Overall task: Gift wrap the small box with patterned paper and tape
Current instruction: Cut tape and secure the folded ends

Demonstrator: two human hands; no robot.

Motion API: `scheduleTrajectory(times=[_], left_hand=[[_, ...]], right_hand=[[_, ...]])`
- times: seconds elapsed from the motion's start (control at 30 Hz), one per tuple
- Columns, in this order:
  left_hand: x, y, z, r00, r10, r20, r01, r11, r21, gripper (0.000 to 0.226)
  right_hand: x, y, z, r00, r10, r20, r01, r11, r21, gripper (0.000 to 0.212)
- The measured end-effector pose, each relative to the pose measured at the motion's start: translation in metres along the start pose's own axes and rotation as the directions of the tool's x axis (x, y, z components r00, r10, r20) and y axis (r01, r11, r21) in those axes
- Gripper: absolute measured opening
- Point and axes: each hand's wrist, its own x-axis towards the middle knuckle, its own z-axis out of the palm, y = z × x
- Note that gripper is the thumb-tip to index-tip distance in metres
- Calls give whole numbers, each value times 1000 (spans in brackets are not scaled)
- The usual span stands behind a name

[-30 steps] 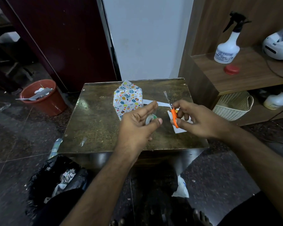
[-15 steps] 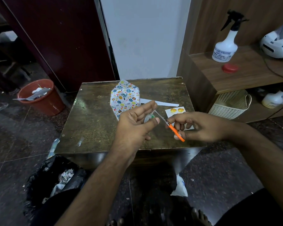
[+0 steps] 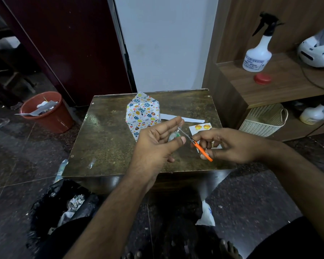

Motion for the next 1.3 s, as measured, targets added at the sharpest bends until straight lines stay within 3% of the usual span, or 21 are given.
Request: scheduleTrajectory(times=[0.2,0.33,0.5,0.77,1.07,1.17,1.3], left_hand=[[-2,0,2,1000,-14,22,14,999,-34,49],[-3,2,3,999,-28,31,30,998,-50,47],[-4,6,3,1000,-17,26,19,995,-94,49],[-3,8,2,1000,-1,3,1,988,-157,48],[-2,8,3,1000,-22,7,23,979,-201,50],[0,6,2,1000,-29,-4,27,977,-212,51],[2,4,2,999,-36,-13,33,976,-214,51]], right_hand=[[-2,0,-2,1000,6,-11,-5,1000,17,18],[-2,1,-5,1000,-20,-3,19,995,-97,16],[-2,0,0,999,-23,-32,23,1000,14,22],[-1,3,0,998,-20,-61,18,999,-32,23],[3,0,6,963,53,-263,-140,936,-323,40],[13,-4,12,933,113,-343,-259,871,-417,50],[21,-7,18,909,153,-388,-358,765,-536,43]])
